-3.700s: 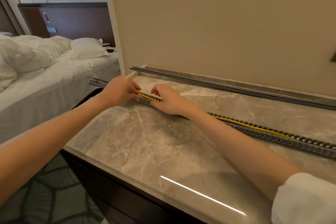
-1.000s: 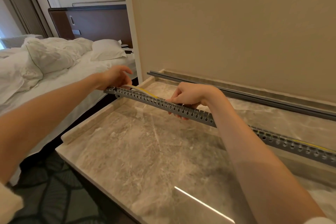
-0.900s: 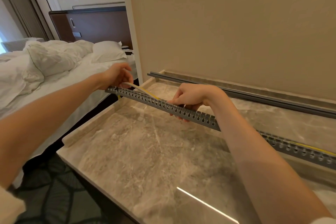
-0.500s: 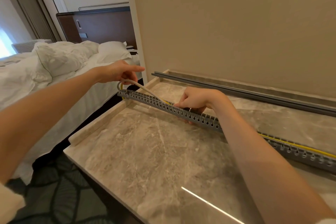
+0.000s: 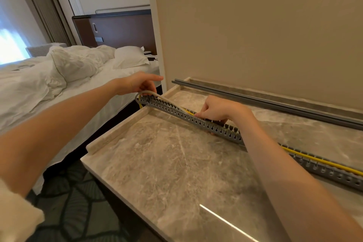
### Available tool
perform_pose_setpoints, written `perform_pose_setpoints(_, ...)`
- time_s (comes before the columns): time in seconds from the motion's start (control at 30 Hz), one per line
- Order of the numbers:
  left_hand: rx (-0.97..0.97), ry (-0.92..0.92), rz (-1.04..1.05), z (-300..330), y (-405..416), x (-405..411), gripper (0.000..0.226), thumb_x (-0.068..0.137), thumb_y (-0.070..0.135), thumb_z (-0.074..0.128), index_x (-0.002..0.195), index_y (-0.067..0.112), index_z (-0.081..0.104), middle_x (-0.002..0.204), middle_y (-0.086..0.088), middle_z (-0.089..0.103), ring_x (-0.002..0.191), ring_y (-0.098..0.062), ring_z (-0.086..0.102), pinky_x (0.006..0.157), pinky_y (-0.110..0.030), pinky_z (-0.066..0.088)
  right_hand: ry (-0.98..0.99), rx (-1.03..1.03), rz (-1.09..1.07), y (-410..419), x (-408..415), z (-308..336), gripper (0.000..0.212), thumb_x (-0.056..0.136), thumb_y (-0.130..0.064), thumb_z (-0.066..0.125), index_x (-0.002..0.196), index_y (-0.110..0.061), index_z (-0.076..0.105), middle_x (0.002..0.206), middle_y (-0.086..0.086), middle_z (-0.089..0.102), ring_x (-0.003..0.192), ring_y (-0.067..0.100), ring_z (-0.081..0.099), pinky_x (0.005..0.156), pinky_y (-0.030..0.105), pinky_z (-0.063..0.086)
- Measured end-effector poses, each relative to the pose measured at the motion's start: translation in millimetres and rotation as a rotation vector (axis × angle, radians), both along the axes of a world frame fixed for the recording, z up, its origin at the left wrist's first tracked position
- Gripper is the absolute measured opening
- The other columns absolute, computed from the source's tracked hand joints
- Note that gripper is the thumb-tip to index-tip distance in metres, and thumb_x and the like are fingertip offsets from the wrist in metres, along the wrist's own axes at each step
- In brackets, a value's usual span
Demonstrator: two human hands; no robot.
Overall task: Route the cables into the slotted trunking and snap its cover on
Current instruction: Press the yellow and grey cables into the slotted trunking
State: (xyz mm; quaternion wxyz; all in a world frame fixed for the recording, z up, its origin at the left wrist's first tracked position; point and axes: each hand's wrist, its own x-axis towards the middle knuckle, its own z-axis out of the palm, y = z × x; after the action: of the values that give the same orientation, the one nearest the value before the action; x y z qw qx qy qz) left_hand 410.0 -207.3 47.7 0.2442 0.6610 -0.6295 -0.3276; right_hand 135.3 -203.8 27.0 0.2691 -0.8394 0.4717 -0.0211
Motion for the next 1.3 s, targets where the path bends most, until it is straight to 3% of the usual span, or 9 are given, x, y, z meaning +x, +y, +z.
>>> perform_pose_setpoints(0.17,-0.059,0.061,0.03,-10,-3,0,0.061,0.086,0.05,0.049,0.082,-0.007,0.069,0.079,-0.018,0.067,0.073,-0.022,0.06,0.077,-0.029,0.047,0.021,-0.089,-0.005,-2,2,-4,0.049,0.09,-0.036,0.057,0.052,-0.013,0.038,0.053,0.001,0.033,0.048,0.017,0.032,0.055,0.03,0.032)
perform_pose_setpoints(0.33,-0.081,0.168,0.071,-17,-4,2,0.058,0.076,0.056,0.052,0.069,0.002,0.07,0.065,-0.008,0.069,0.065,-0.018,0.061,0.072,-0.03,0.046,0.016,-0.141,-0.007,-3,3,-10,0.049,0.091,-0.036,0.055,0.052,-0.011,0.038,0.052,0.002,0.031,0.048,0.019,0.03,0.053,0.03,0.028)
perform_pose_setpoints(0.43,-0.137,0.205,0.109,-21,-5,0,0.057,0.075,0.056,0.052,0.068,0.002,0.071,0.066,-0.011,0.069,0.064,-0.021,0.06,0.072,-0.033,0.045,-0.122,-0.061,0.002,-3,-2,-26,0.051,0.095,-0.037,0.048,0.053,-0.016,0.028,0.051,0.0,0.022,0.045,0.017,0.021,0.048,0.029,0.017)
perform_pose_setpoints(0.53,-0.188,0.221,0.154,-25,-6,-3,0.059,0.075,0.056,0.052,0.07,0.0,0.07,0.071,-0.017,0.067,0.066,-0.024,0.059,0.072,-0.034,0.044,-0.251,-0.122,-0.015,0,-5,-42,0.052,0.096,-0.038,0.047,0.053,-0.016,0.029,0.049,0.0,0.022,0.044,0.017,0.022,0.05,0.031,0.018)
perform_pose_setpoints(0.7,-0.24,0.244,0.23,-29,-6,-7,0.054,0.08,0.05,0.051,0.063,0.003,0.07,0.061,-0.01,0.067,0.058,-0.018,0.059,0.065,-0.03,0.045,-0.227,-0.259,-0.024,-4,-2,-53,0.034,0.095,-0.042,0.045,0.077,-0.013,0.048,0.063,0.001,0.045,0.06,0.02,0.045,0.051,0.031,0.029)
perform_pose_setpoints(0.8,-0.272,0.28,0.27,-31,-5,-12,0.051,0.078,0.049,0.051,0.056,0.007,0.07,0.05,-0.003,0.065,0.046,-0.01,0.057,0.06,-0.028,0.044,-0.282,-0.223,-0.052,-5,-3,-54,0.03,0.093,-0.043,0.047,0.101,-0.015,0.042,0.077,-0.005,0.048,0.072,0.016,0.047,0.054,0.028,0.032)
perform_pose_setpoints(1.07,-0.244,0.365,0.361,-40,0,-15,0.05,0.071,0.058,0.051,0.061,0.014,0.072,0.059,-0.002,0.066,0.057,-0.017,0.057,0.06,-0.029,0.041,-0.248,-0.24,-0.025,-6,-2,-55,0.03,0.095,-0.042,0.044,0.104,-0.013,0.047,0.082,-0.003,0.052,0.081,0.02,0.052,0.061,0.033,0.036)
perform_pose_setpoints(1.17,-0.195,0.38,0.341,-40,1,-16,0.04,0.078,0.047,0.048,0.071,0.014,0.07,0.075,-0.004,0.064,0.064,-0.018,0.056,0.058,-0.027,0.04,-0.251,-0.241,-0.016,-3,-2,-54,0.033,0.097,-0.043,0.039,0.105,-0.012,0.049,0.085,-0.001,0.053,0.085,0.021,0.052,0.067,0.035,0.037)
perform_pose_setpoints(1.3,-0.23,0.404,0.371,-37,5,-12,0.023,0.068,0.01,0.048,0.074,0.012,0.069,0.085,-0.008,0.065,0.078,-0.023,0.059,0.059,-0.028,0.045,-0.261,-0.235,-0.002,0,-2,-52,0.047,0.095,-0.054,0.03,0.105,-0.013,0.051,0.098,0.006,0.06,0.091,0.024,0.055,0.078,0.04,0.043)
